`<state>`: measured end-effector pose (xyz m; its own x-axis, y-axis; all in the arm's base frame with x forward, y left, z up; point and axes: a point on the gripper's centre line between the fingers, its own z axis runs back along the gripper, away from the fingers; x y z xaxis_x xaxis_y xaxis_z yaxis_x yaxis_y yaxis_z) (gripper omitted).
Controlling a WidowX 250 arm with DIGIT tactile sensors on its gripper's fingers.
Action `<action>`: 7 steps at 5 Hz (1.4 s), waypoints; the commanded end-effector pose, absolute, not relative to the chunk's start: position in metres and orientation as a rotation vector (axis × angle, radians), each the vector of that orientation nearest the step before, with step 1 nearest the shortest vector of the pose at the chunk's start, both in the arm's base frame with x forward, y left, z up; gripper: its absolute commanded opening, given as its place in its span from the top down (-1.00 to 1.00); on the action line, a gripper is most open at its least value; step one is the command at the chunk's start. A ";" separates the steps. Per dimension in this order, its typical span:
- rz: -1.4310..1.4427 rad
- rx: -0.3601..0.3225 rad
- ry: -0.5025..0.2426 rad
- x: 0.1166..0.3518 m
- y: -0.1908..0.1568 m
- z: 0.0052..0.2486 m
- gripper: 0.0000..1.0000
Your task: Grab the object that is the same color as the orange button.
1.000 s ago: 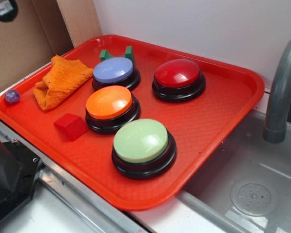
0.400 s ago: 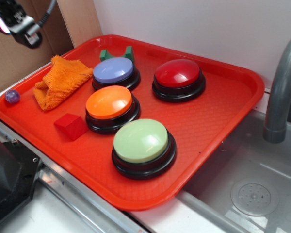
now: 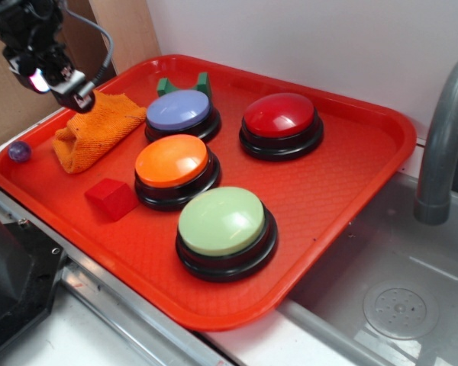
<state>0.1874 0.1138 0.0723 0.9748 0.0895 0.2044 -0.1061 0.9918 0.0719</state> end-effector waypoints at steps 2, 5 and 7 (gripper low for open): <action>0.110 0.050 -0.226 0.204 0.130 0.013 -1.00; 0.139 0.066 -0.247 0.204 0.131 0.027 1.00; 0.140 0.081 -0.226 0.206 0.130 0.038 1.00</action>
<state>0.1963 0.1239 0.0242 0.9741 0.1458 0.1728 -0.1542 0.9874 0.0367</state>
